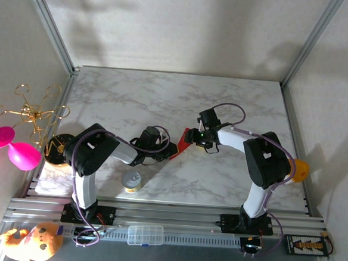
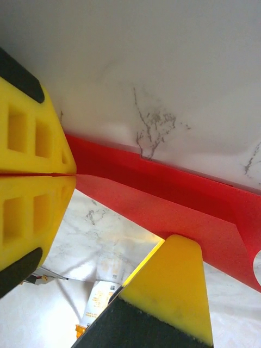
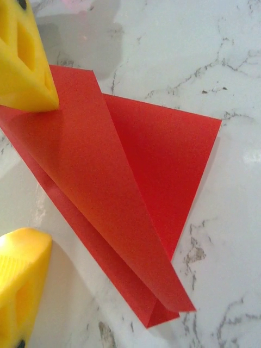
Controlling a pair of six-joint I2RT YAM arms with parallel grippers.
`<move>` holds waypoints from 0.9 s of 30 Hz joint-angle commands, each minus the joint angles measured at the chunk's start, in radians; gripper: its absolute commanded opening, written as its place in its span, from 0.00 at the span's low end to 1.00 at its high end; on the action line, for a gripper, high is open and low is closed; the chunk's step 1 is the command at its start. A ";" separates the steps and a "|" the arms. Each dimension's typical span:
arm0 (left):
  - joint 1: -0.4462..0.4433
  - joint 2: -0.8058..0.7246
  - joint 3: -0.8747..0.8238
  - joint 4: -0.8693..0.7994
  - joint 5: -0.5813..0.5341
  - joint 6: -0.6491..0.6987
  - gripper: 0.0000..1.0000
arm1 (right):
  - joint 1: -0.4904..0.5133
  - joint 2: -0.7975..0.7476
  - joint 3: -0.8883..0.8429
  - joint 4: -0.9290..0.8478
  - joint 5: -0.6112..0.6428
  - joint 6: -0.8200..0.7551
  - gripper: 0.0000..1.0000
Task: Fold a paper plane with a square sheet of paper (pick it up from the middle)
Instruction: Fold the wing for the fifth time at the center of the table.
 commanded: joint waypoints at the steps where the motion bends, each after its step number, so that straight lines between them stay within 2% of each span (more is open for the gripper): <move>1: 0.006 0.027 -0.017 -0.010 0.007 -0.009 0.11 | 0.005 0.132 -0.024 -0.014 0.084 -0.015 0.61; 9: 0.008 0.009 -0.015 -0.021 0.013 0.017 0.22 | 0.005 0.181 -0.001 -0.078 0.154 0.023 0.56; 20: 0.008 -0.052 -0.011 -0.029 0.022 0.059 0.24 | 0.004 0.206 0.007 -0.097 0.172 0.041 0.55; 27: 0.007 -0.097 0.001 -0.124 0.006 0.118 0.24 | 0.004 0.210 0.008 -0.094 0.166 0.041 0.55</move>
